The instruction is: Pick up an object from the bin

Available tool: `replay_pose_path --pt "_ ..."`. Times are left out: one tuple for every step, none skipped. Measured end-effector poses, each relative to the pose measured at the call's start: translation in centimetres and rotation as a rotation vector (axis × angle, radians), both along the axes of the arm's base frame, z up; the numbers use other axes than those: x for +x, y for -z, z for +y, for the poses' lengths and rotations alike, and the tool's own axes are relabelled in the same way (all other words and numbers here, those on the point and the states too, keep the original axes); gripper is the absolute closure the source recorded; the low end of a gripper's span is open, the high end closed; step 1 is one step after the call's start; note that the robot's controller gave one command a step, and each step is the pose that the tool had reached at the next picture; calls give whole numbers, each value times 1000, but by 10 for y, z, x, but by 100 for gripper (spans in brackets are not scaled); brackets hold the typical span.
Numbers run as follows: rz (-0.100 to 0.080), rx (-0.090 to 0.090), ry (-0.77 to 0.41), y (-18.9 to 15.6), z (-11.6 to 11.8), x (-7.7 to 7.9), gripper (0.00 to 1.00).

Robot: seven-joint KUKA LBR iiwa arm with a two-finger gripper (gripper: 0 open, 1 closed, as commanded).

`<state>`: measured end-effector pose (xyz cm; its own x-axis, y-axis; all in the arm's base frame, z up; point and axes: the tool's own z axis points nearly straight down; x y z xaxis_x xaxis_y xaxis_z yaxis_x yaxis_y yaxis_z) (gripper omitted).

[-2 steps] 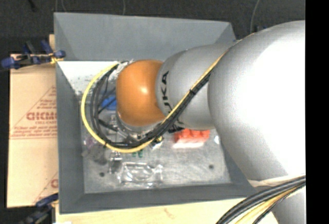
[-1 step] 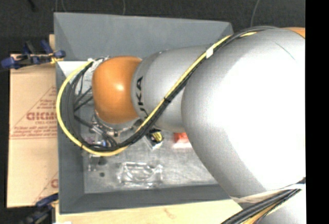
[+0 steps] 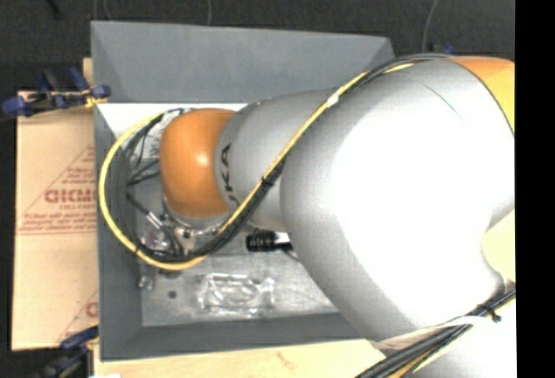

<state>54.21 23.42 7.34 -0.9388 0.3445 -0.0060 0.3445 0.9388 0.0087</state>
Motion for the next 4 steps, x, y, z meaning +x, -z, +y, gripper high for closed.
replay_pose_path --pt "1 1 61 -1 -34 9 0" --pt "-6 0 63 -2 -35 11 100" --pt "3 -3 61 -43 -36 13 100" --pt "2 -3 59 -93 -36 15 100"
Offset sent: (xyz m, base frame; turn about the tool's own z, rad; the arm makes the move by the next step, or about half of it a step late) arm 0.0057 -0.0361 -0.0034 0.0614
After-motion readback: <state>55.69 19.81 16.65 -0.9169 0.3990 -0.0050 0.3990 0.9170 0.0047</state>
